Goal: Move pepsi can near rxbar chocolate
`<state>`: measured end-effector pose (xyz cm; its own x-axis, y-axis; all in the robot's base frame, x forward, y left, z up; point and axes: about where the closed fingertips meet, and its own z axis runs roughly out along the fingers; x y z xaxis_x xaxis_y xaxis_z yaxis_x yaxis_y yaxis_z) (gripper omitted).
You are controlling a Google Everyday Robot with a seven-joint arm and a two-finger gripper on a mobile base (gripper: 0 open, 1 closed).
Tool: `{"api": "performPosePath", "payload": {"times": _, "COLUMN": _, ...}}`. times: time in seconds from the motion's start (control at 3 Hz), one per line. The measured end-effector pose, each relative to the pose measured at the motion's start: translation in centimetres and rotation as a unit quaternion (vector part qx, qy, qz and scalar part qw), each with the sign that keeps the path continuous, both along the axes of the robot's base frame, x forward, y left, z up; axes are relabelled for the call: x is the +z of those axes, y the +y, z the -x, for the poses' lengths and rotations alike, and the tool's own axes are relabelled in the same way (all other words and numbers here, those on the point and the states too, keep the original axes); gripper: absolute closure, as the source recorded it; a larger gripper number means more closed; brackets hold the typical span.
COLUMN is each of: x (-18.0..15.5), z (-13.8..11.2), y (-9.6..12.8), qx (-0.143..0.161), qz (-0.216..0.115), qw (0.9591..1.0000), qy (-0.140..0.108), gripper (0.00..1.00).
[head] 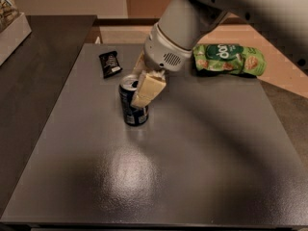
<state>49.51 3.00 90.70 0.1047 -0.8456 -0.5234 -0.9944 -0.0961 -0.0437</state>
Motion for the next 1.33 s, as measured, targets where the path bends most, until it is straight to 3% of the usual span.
{"api": "performPosePath", "payload": {"times": 0.33, "x": 0.8, "z": -1.6, "y": -0.6, "qx": -0.02, "qz": 0.006, "qw": 0.9998, "qy": -0.005, "gripper": 0.86}}
{"api": "performPosePath", "payload": {"times": 0.67, "x": 1.8, "z": -4.5, "y": -1.5, "qx": -0.061, "qz": 0.009, "qw": 0.9981, "qy": -0.003, "gripper": 1.0}}
{"api": "performPosePath", "payload": {"times": 1.33, "x": 3.9, "z": -10.9, "y": -2.2, "qx": -0.152, "qz": -0.013, "qw": 0.9883, "qy": 0.005, "gripper": 1.0}}
